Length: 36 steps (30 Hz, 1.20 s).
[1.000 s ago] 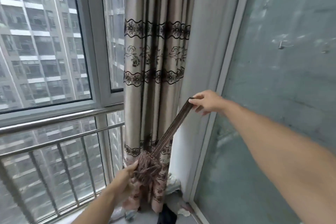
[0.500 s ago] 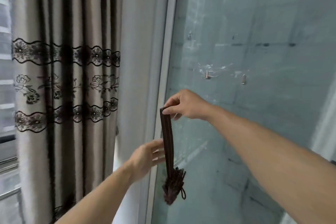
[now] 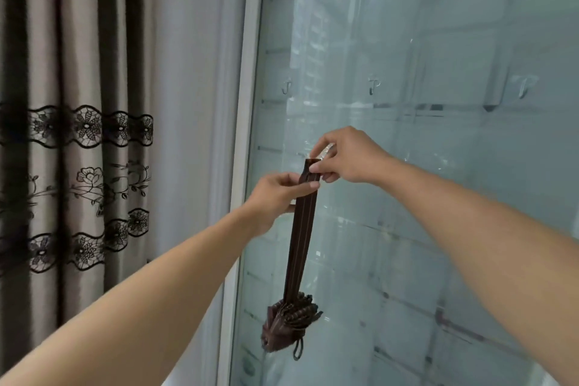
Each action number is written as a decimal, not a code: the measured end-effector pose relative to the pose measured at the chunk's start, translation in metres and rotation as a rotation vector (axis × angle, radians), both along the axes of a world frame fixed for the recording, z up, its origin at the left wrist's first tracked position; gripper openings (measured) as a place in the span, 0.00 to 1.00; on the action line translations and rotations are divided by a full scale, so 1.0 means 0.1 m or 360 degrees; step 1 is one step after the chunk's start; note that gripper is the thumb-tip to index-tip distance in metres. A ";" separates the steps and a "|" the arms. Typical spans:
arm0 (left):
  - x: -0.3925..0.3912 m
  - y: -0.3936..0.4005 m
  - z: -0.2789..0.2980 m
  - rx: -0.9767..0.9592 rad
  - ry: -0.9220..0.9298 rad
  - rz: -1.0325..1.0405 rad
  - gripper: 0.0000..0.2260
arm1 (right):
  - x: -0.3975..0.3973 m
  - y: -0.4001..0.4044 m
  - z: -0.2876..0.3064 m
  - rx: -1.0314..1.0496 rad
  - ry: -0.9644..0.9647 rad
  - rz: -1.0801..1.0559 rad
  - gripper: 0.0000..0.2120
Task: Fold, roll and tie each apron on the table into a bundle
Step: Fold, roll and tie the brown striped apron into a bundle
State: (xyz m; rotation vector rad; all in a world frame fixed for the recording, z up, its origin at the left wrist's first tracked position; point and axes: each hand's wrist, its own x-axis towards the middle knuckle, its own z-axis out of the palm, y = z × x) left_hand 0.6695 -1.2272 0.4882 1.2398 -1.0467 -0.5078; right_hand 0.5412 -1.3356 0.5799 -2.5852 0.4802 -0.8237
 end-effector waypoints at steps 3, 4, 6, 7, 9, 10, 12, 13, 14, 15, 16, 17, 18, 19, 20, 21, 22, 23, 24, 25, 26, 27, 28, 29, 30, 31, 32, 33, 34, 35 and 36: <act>0.13 -0.05 0.09 0.0026 0.0045 -0.0227 0.08 | 0.05 -0.02 0.14 -0.0033 -0.0020 -0.0027 0.10; 0.17 -0.07 0.09 0.0030 0.0055 -0.0298 0.10 | 0.05 -0.04 0.17 -0.0078 0.0005 -0.0050 0.08; 0.23 -0.12 0.08 0.0024 0.0083 -0.0347 0.13 | 0.06 -0.05 0.21 -0.0128 0.0045 -0.0092 0.07; 0.25 -0.14 0.07 -0.0001 0.0109 -0.0330 0.13 | 0.06 -0.05 0.22 -0.0134 0.0055 -0.0104 0.07; 0.29 -0.20 0.07 -0.0077 0.0154 -0.0225 0.11 | 0.07 -0.08 0.24 -0.0157 0.0079 -0.0149 0.06; 0.30 -0.23 0.07 -0.0114 0.0145 -0.0100 0.10 | 0.08 -0.10 0.25 -0.0175 0.0097 -0.0186 0.06; 0.32 -0.31 0.08 -0.0177 0.0065 0.0167 0.08 | 0.10 -0.14 0.26 -0.0227 0.0136 -0.0265 0.05; 0.32 -0.36 0.09 -0.0198 0.0029 0.0239 0.07 | 0.12 -0.15 0.26 -0.0264 0.0149 -0.0311 0.05; 0.31 -0.40 0.10 -0.0212 0.0001 0.0283 0.07 | 0.13 -0.17 0.25 -0.0297 0.0146 -0.0359 0.05; 0.31 -0.45 0.11 -0.0231 -0.0022 0.0326 0.06 | 0.14 -0.17 0.25 -0.0310 0.0125 -0.0400 0.05; 0.31 -0.50 0.11 -0.0250 -0.0044 0.0382 0.05 | 0.15 -0.18 0.23 -0.0311 0.0095 -0.0437 0.06; 0.32 -0.57 0.11 -0.0268 -0.0067 0.0440 0.05 | 0.15 -0.17 0.23 -0.0304 0.0064 -0.0473 0.07; 0.34 -0.63 0.11 -0.0276 -0.0093 0.0498 0.06 | 0.16 -0.17 0.22 -0.0303 0.0036 -0.0502 0.08; 0.34 -0.68 0.10 -0.0279 -0.0116 0.0547 0.06 | 0.16 -0.17 0.22 -0.0314 0.0014 -0.0522 0.09; 0.33 -0.71 0.09 -0.0277 -0.0121 0.0583 0.07 | 0.16 -0.17 0.21 -0.0345 0.0003 -0.0543 0.11; 0.33 -0.74 0.08 -0.0277 -0.0122 0.0596 0.07 | 0.17 -0.16 0.21 -0.0389 0.0002 -0.0562 0.12; 0.32 -0.76 0.07 -0.0268 -0.0126 0.0590 0.07 | 0.18 -0.17 0.19 -0.0437 0.0025 -0.0590 0.13; 0.32 -0.78 0.05 -0.0255 -0.0148 0.0587 0.07 | 0.18 -0.16 0.18 -0.0473 0.0058 -0.0613 0.13; 0.31 -0.78 0.03 -0.0237 -0.0178 0.0582 0.07 | 0.17 -0.16 0.17 -0.0500 0.0108 -0.0631 0.12; 0.31 -0.78 0.00 -0.0229 -0.0195 0.0573 0.07 | 0.17 -0.14 0.16 -0.0516 0.0176 -0.0643 0.10; 0.33 -0.79 -0.04 -0.0220 -0.0207 0.0561 0.06 | 0.17 -0.13 0.15 -0.0527 0.0245 -0.0651 0.09; 0.35 -0.79 -0.07 -0.0210 -0.0230 0.0550 0.04 | 0.16 -0.11 0.14 -0.0541 0.0310 -0.0661 0.09; 0.36 -0.78 -0.11 -0.0189 -0.0263 0.0540 0.03 | 0.17 -0.10 0.13 -0.0552 0.0369 -0.0672 0.10; 0.37 -0.78 -0.14 -0.0168 -0.0296 0.0534 0.03 | 0.17 -0.08 0.13 -0.0565 0.0411 -0.0680 0.09; 0.37 -0.77 -0.16 -0.0157 -0.0318 0.0526 0.02 | 0.17 -0.07 0.12 -0.0576 0.0440 -0.0692 0.08; 0.38 -0.76 -0.17 -0.0154 -0.0332 0.0511 0.02 | 0.18 -0.06 0.12 -0.0591 0.0471 -0.0706 0.07; 0.38 -0.76 -0.18 -0.0145 -0.0345 0.0492 0.03 | 0.19 -0.05 0.13 -0.0611 0.0503 -0.0716 0.06; 0.37 -0.76 -0.20 -0.0126 -0.0358 0.0477 0.03 | 0.20 -0.04 0.13 -0.0632 0.0532 -0.0720 0.06; 0.36 -0.75 -0.20 -0.0105 -0.0378 0.0458 0.02 | 0.22 -0.04 0.14 -0.0655 0.0552 -0.0726 0.05; 0.35 -0.74 -0.22 -0.0078 -0.0396 0.0440 0.01 | 0.22 -0.03 0.15 -0.0684 0.0577 -0.0735 0.05; 0.34 -0.73 -0.24 -0.0052 -0.0402 0.0424 0.01 | 0.23 -0.03 0.15 -0.0718 0.0614 -0.0744 0.05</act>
